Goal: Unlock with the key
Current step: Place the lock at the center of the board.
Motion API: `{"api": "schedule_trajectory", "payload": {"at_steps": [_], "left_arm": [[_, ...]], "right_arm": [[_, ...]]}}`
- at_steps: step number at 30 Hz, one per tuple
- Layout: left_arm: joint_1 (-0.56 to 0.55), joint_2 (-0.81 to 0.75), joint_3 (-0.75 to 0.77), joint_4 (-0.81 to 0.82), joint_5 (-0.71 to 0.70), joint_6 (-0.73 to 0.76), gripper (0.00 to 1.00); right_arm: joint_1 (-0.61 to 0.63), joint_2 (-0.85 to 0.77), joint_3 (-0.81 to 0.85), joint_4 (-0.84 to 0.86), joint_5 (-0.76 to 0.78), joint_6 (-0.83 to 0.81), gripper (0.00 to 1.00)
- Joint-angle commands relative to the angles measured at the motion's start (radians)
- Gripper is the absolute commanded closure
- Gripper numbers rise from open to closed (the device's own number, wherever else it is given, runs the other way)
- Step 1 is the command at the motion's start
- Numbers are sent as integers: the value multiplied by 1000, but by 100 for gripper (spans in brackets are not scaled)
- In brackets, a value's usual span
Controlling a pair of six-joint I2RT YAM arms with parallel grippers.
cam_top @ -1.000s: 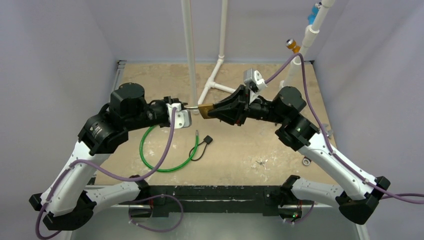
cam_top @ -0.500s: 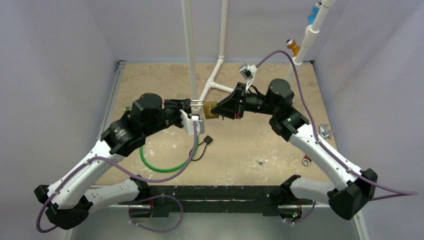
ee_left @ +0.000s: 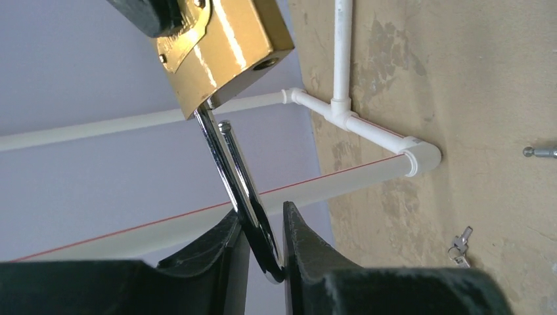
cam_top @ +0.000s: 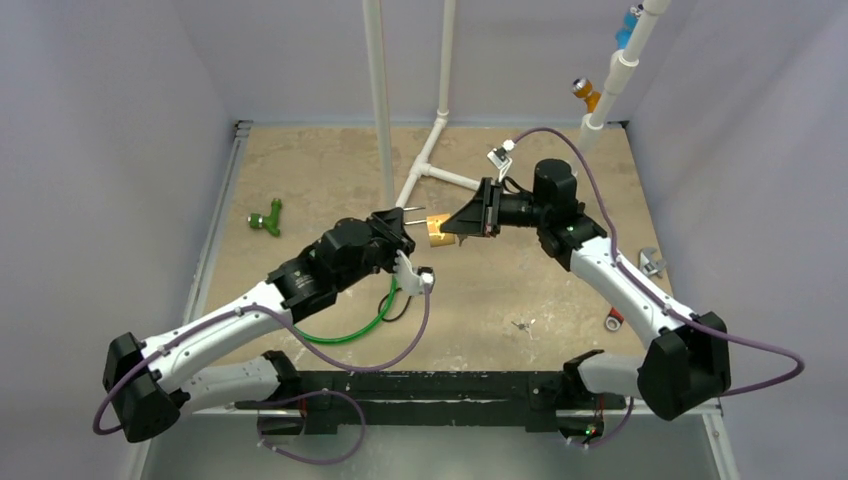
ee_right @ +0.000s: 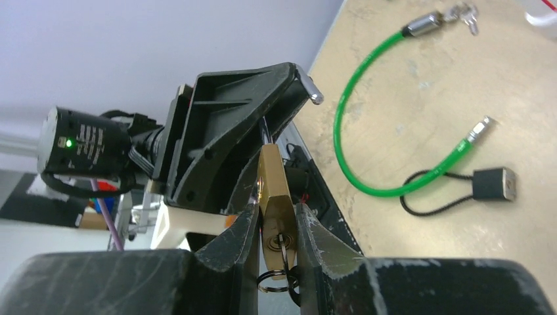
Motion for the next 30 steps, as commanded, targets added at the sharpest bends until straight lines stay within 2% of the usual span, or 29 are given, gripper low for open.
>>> {"api": "schedule_trajectory", "payload": {"at_steps": [1,4,8,18,21,24,30], "left_arm": [[-65,79,-109,133,192,165,81],[-65,171,-170,242,231,185,82],[-62,316,-169,315,246,178,86],[-60,675,-73,406,241,209,84],[-59,729,-41,395,243,210,78],[-53,760,-37,397,229,212,65],[-38,773,-40,349,237,203,57]], "right_arm": [[-57,41,-50,92,188,48,100],[-87,68,-107,142,208,64,100],[-107,111,-146,179,235,53,100],[-115,246,-155,189,333,-23,100],[-115,274,-169,185,379,-49,100],[-115,298,-185,185,422,-70,100],[-115,369,-196,199,464,-88,100]]}}
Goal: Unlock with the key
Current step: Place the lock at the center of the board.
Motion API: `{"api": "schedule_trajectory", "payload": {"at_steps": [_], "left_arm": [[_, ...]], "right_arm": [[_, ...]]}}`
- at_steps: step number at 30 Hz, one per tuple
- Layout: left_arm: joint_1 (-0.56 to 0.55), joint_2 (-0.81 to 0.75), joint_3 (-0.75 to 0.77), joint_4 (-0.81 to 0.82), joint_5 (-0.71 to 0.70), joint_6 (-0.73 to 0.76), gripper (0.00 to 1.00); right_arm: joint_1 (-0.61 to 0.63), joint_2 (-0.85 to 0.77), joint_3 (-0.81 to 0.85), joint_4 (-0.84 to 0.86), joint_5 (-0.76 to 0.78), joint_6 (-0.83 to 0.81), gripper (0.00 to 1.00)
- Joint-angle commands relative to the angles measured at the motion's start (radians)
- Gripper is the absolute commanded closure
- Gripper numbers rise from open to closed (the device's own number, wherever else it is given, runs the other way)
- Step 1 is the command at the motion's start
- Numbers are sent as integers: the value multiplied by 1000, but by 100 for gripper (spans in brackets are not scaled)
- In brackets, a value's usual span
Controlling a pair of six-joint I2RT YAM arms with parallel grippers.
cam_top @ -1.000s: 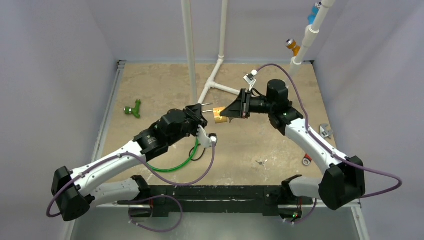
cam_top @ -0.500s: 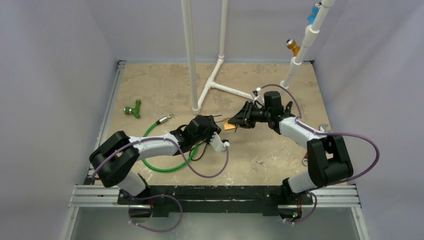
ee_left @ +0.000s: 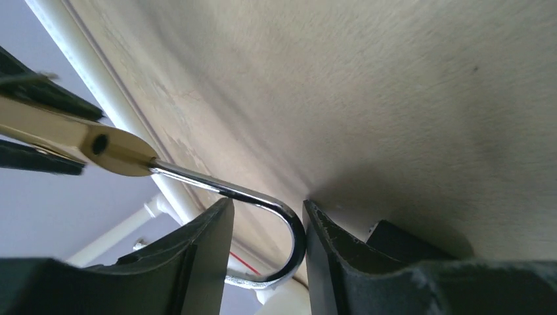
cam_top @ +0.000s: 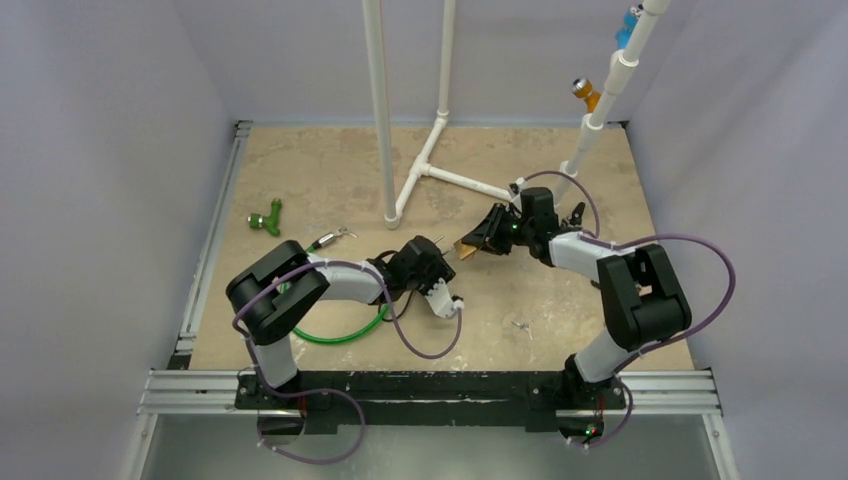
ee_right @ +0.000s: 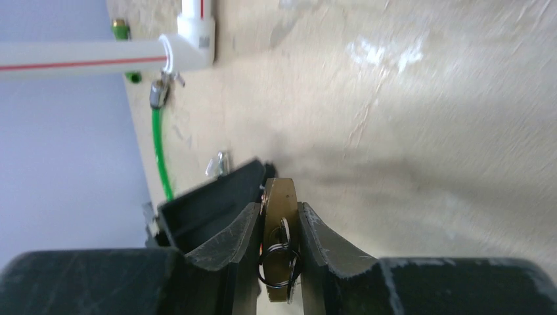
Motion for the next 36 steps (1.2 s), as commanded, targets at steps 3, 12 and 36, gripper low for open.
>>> {"api": "schedule_trajectory", "payload": {"at_steps": [3,12,36], "left_arm": [[-37,2,67,-139,165,10,55],[20,-172,196,-481,160,-189,44],[139,34,714,-1149,753,-690,56]], "right_arm": [[10,56,4,159,102,-48,100],[10,89,9,143,130,-80,100],[11,-33,-222,449,122,-17,100]]}}
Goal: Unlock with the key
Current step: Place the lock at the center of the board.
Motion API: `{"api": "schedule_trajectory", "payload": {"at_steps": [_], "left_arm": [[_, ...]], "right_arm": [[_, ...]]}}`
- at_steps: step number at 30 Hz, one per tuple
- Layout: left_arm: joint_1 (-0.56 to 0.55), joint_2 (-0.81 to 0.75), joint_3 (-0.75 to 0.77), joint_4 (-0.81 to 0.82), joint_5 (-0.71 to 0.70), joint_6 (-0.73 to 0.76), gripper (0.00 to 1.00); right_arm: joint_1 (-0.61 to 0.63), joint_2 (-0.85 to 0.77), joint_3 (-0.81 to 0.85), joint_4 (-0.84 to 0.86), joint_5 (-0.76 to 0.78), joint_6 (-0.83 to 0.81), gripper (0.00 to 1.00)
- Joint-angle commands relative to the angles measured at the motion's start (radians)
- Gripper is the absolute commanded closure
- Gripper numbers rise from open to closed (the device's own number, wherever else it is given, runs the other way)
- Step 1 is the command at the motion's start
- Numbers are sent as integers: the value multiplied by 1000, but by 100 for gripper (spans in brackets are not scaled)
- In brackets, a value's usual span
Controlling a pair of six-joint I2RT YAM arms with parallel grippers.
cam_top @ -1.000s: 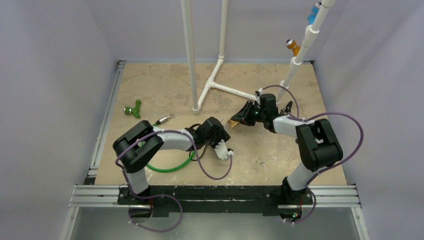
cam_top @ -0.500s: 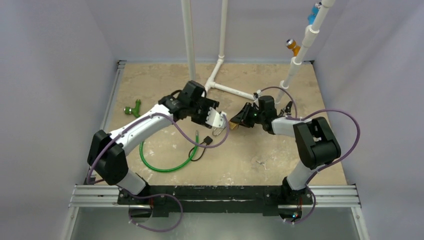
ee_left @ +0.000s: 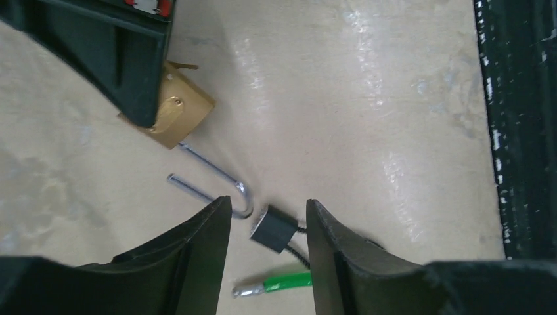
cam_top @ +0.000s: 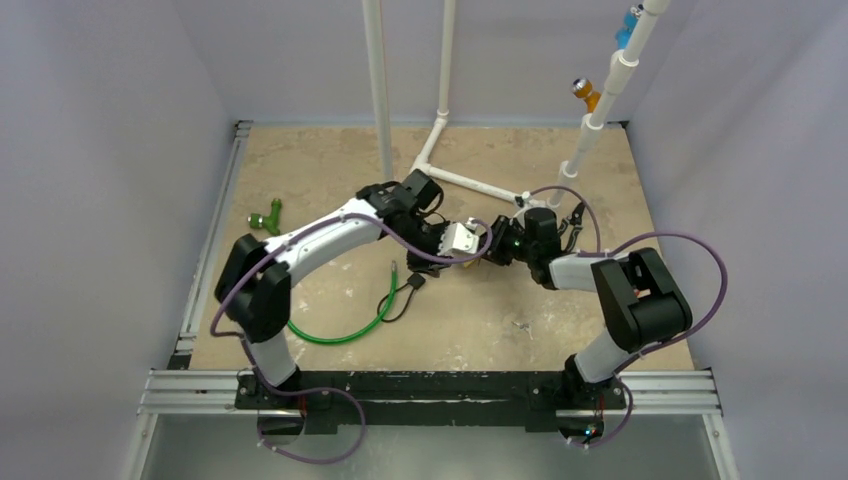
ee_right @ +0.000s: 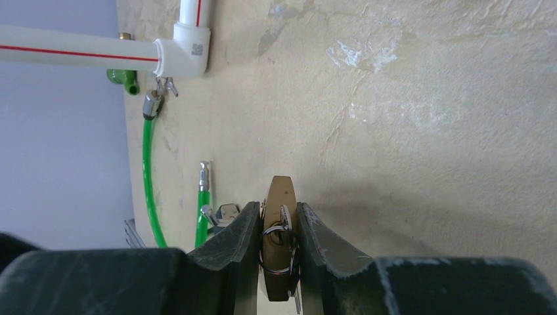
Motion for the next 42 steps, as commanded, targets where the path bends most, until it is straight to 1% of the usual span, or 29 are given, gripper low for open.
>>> {"api": "schedule_trajectory", "payload": {"at_steps": [1,2,4,9,11,17,19,22,25,29,31,33,34,39,40,42], "left_arm": [[3,211,221,-317,211,-4,60],[2,266,273,-406,233,9,62],[6,345,341,-451,231,15,65],[26,410,395,-426,220,23,67],[32,427,399,-433,187,50,68],[95,438,353,-296,91,-21,68],[96,436,336,-252,69,-46,68],[85,422,295,-142,23,-102,66],[67,411,267,-78,-11,-112,65],[55,382,242,-45,-51,-115,65],[56,350,257,-71,-49,-122,65],[57,306,283,-119,-42,-119,63],[56,285,302,-158,-33,-113,62],[66,161,410,-420,-19,-56,55],[69,136,415,-461,-23,-35,55],[78,88,407,-514,-36,-6,55]], "right_arm": [[4,-55,-31,73,42,-27,100],[4,-51,-29,76,38,-28,100],[4,-47,-31,89,38,-28,100],[4,-53,-36,89,43,-42,100],[4,-58,-41,92,47,-45,100],[5,-69,-71,131,40,-49,100],[4,-70,-89,159,32,-45,100],[4,-76,-115,213,14,-38,100],[4,-78,-133,253,-5,-34,100],[4,-72,-145,270,-11,-37,100],[4,-62,-143,264,-11,-39,99],[4,-45,-132,233,-2,-52,92],[4,-35,-128,219,1,-61,86],[7,-51,-132,171,57,-91,50],[9,-56,-130,156,66,-99,45],[13,-62,-126,133,77,-107,42]]}}
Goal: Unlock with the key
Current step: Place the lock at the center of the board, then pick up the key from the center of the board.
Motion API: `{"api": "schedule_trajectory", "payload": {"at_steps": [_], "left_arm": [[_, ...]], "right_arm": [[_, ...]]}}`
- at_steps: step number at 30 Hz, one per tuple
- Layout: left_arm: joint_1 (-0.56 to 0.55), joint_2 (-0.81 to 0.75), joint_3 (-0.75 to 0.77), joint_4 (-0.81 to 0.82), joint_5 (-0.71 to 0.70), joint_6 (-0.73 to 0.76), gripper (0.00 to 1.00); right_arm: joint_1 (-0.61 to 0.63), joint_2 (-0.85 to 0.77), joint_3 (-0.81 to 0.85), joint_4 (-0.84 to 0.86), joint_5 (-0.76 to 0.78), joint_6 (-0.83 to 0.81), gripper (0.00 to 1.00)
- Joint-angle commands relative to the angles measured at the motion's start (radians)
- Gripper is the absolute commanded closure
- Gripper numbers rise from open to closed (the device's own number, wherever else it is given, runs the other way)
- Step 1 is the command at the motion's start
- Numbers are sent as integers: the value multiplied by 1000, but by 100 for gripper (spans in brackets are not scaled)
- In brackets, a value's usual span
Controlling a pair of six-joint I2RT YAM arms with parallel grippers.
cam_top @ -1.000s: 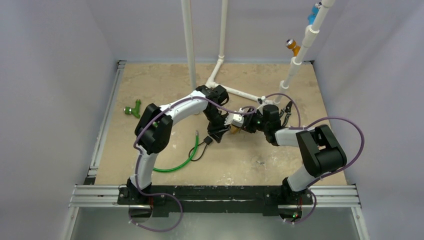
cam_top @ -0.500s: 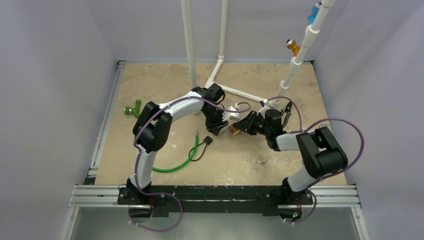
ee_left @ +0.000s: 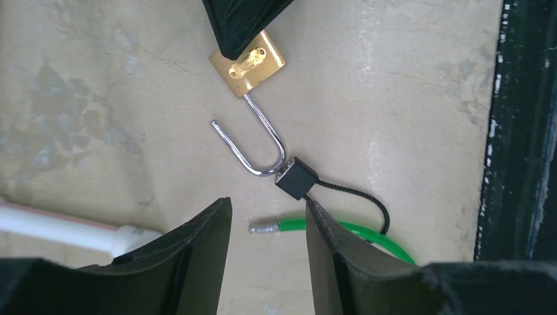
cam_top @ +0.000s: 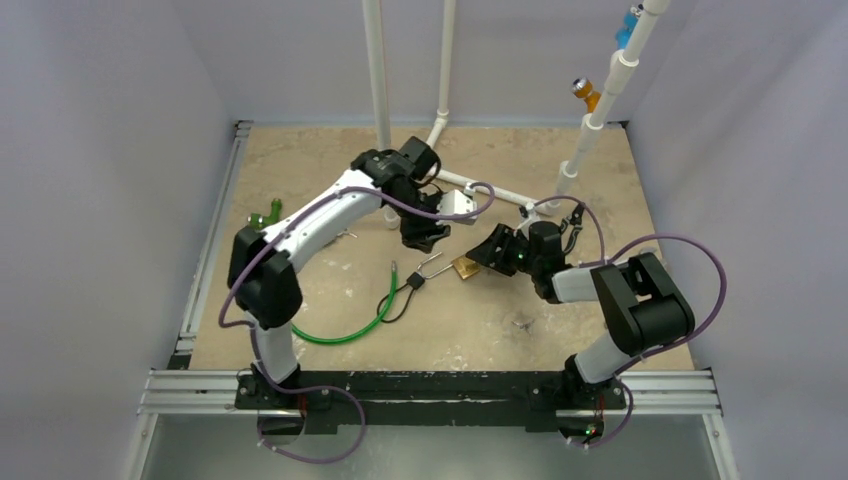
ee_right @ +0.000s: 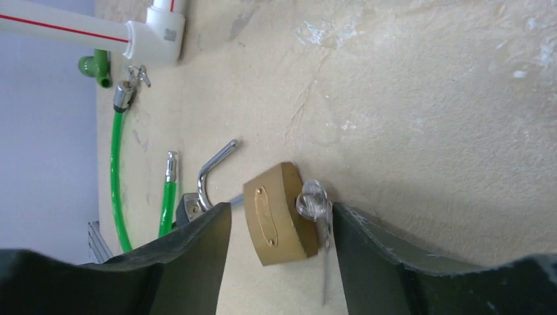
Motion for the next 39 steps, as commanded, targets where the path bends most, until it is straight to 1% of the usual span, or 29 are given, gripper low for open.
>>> {"api": "schedule_trajectory", "payload": {"at_steps": [1,3,5,7,8,10,11,12,14,16,18,20,22,23,24,25,27,28,29,32,34,36,38,39], "left_arm": [[20,-165,37,-204,6,75,55],[31,-206,18,-212,10,70,55],[45,-248,-6,-199,25,50,55],[49,-272,-20,-192,28,36,55],[50,-282,-21,-189,25,22,55],[53,-300,-16,-188,25,-8,55],[53,-311,-12,-190,25,-20,54],[54,-323,-10,-191,22,-30,52],[53,-354,-7,-193,9,-40,47],[52,-392,-7,-181,-21,-57,41],[53,-423,3,-164,-98,-112,29],[56,-450,25,-177,-197,-154,27],[76,-500,35,-190,-200,-174,25],[95,-534,28,-179,-181,-186,20],[108,-572,18,-168,-172,-204,7],[112,-608,-3,-140,-192,-239,1],[112,-691,-82,-56,-236,-308,0],[112,-730,-157,-11,-248,-351,0],[111,-764,-210,22,-233,-373,0],[111,-805,-313,51,-87,-374,0],[111,-845,-397,129,-63,-421,0],[110,-888,-458,164,-29,-405,0],[99,-900,-471,130,-22,-369,0],[89,-899,-472,105,-25,-345,0]], "right_arm": [[12,-26,15,-22,49,-50,41],[12,-41,17,-45,70,-58,38],[13,-59,25,-88,96,-76,31],[17,-103,34,-142,138,-95,26],[18,-130,40,-191,166,-106,21],[19,-199,49,-261,221,-126,18],[19,-236,59,-304,244,-136,17],[19,-279,69,-346,269,-150,12],[23,-364,95,-437,306,-176,12],[32,-440,129,-540,342,-202,13],[52,-500,173,-651,411,-229,14],[73,-533,214,-785,467,-252,18],[88,-560,236,-890,507,-252,28],[95,-570,245,-940,524,-245,32],[102,-581,251,-986,539,-237,35],[111,-591,257,-1034,558,-227,38],[137,-616,261,-1120,592,-201,43],[155,-628,257,-1152,607,-186,43],[181,-640,247,-1178,624,-168,43],[280,-649,219,-1220,671,-64,44],[299,-621,206,-1260,662,0,49],[340,-603,205,-1300,696,44,50],[386,-596,207,-1337,745,95,51],[389,-596,198,-1353,756,122,51]]}}
